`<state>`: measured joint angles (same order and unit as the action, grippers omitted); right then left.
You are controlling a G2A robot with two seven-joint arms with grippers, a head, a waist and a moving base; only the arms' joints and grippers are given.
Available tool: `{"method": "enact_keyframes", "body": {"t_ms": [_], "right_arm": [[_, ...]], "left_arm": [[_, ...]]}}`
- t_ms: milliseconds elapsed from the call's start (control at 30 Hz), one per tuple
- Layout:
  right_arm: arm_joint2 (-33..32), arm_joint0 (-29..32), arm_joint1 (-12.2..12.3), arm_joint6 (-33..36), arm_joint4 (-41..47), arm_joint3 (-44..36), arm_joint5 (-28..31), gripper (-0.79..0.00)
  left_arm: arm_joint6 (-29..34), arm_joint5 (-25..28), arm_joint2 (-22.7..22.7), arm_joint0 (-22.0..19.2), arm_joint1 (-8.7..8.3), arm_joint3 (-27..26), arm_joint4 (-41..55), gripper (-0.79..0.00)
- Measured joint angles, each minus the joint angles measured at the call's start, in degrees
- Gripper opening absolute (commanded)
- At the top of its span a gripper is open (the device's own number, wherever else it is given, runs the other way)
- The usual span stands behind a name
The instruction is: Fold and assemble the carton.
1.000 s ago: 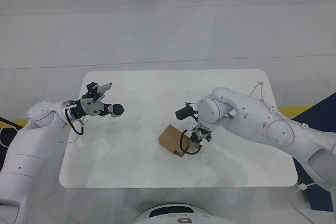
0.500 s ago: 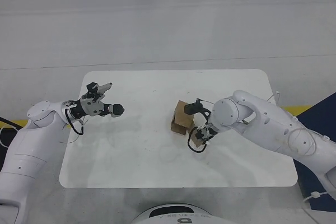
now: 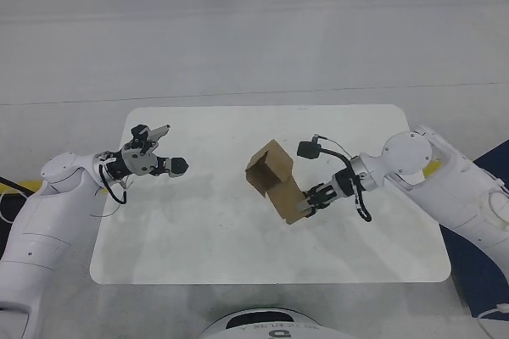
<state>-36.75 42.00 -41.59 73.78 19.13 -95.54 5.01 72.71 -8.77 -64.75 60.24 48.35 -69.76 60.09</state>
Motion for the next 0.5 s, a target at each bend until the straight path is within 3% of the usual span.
{"method": "enact_keyframes", "body": {"t_ms": [100,200,300,367,500], "right_arm": [[0.04,-0.01,0.00,-0.03,-4.54,-0.05,-3.55,-0.785],[0.69,0.79,-0.43,0.87,-2.04,-0.32,-1.42,-0.785],[2.42,-0.58,-1.58,10.01,5.32,2.97,1.24,-0.785],[5.55,-2.53,-2.62,14.14,10.20,4.65,2.68,-0.785],[17.22,-8.95,-3.64,14.24,21.30,6.48,2.12,-0.785]], "left_arm": [[0.00,0.00,0.00,0.00,0.00,0.00,0.00,0.000],[0.00,0.00,0.00,0.00,0.00,0.00,0.00,0.000],[0.00,0.00,0.00,0.00,0.00,0.00,0.00,0.000],[0.00,0.00,0.00,0.00,0.00,0.00,0.00,0.000],[0.00,0.00,0.00,0.00,0.00,0.00,0.00,0.000]]}}
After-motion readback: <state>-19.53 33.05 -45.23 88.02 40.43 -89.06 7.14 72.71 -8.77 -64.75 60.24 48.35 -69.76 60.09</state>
